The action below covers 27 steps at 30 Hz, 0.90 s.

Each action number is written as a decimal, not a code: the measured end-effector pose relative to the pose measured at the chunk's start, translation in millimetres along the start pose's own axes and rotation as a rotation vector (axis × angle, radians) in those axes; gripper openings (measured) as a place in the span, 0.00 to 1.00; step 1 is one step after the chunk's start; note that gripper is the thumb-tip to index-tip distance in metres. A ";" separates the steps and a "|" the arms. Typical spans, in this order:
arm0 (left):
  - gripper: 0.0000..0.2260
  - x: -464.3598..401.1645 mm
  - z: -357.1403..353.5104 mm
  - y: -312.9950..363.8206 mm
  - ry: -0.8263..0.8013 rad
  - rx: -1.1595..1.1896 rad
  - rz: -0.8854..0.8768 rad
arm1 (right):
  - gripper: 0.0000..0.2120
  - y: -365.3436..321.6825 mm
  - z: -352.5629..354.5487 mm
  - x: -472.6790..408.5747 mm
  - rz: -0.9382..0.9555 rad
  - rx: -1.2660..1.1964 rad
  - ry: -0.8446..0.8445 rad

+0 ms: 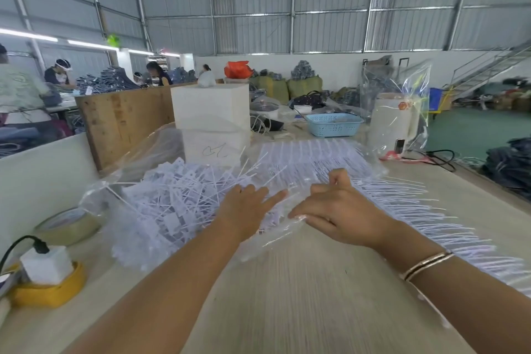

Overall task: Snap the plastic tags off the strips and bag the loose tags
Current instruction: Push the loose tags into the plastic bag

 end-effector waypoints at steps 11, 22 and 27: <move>0.25 20.4 22.6 -8.7 0.078 0.282 -0.124 | 0.14 31.2 -68.2 3.6 -0.015 0.192 -0.586; 0.19 3.1 0.5 -2.0 0.056 0.000 -0.034 | 0.15 24.0 22.4 -9.7 0.035 0.553 0.116; 0.24 2.5 5.9 -8.6 -0.046 0.199 -0.015 | 0.11 14.9 16.5 -3.5 0.104 0.425 -0.123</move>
Point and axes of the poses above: each hand's wrist, its own x-axis away from the middle knuckle, its own z-axis out of the back of the hand, y = z × x, the point moved 6 cm from there along -x, towards the middle knuckle, and after that the axes turned 3 degrees about -y, right-handed, at the moved point
